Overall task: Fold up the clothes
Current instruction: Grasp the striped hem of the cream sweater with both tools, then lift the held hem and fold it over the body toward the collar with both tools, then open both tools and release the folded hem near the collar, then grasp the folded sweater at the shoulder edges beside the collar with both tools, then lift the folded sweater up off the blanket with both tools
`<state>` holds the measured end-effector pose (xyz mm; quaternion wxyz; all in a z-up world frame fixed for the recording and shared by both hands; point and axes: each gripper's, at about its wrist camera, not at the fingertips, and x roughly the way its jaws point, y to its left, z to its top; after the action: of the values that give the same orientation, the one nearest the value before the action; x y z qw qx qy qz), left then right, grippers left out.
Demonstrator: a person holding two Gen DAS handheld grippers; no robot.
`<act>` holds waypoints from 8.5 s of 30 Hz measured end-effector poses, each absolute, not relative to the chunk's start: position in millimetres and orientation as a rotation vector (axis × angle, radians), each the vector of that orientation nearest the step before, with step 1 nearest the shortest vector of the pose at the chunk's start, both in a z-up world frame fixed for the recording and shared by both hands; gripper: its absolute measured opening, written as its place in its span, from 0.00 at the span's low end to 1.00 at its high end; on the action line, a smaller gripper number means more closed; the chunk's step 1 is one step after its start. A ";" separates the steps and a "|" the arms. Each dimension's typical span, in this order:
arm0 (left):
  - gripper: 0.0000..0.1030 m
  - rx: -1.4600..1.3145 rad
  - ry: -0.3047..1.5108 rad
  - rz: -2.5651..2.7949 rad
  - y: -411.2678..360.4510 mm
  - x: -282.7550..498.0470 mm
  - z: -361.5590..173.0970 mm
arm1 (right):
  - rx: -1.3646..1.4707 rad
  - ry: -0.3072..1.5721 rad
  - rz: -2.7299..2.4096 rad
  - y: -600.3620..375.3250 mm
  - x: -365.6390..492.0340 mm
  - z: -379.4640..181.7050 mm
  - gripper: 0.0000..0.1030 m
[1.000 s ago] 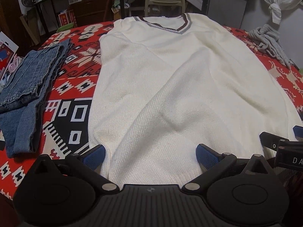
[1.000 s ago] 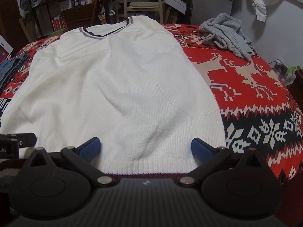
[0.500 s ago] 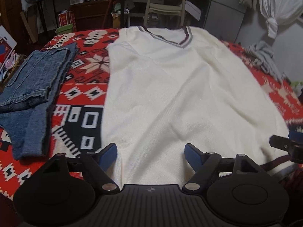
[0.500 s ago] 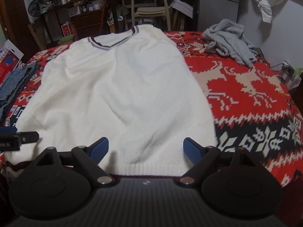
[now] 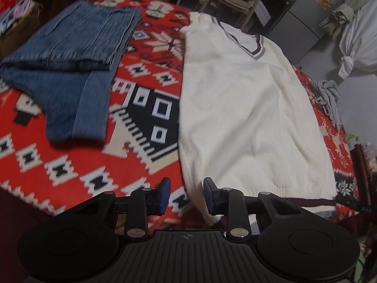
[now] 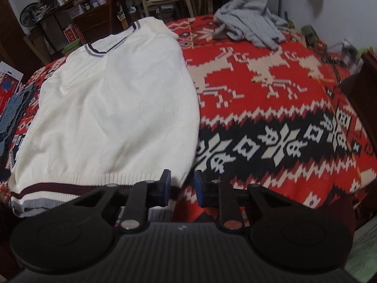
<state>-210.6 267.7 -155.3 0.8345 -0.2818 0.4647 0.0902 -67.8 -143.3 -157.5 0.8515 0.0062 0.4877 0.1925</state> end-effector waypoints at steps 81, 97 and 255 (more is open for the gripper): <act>0.14 -0.759 1.148 -0.021 264.7 -236.1 -175.2 | 0.264 1.184 0.472 -172.9 -90.8 -168.8 0.05; 0.32 -0.806 1.071 -0.108 267.9 -230.2 -179.9 | 0.325 1.160 0.504 -177.8 -90.7 -166.5 0.28; 0.29 -0.260 0.826 0.052 412.7 170.5 -150.5 | -0.233 0.812 0.677 66.6 303.6 -189.7 0.23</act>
<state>170.5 412.7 -150.5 0.9074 -0.1258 0.4003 0.0250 303.6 66.6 -189.7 0.8571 -0.1110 0.3864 0.3223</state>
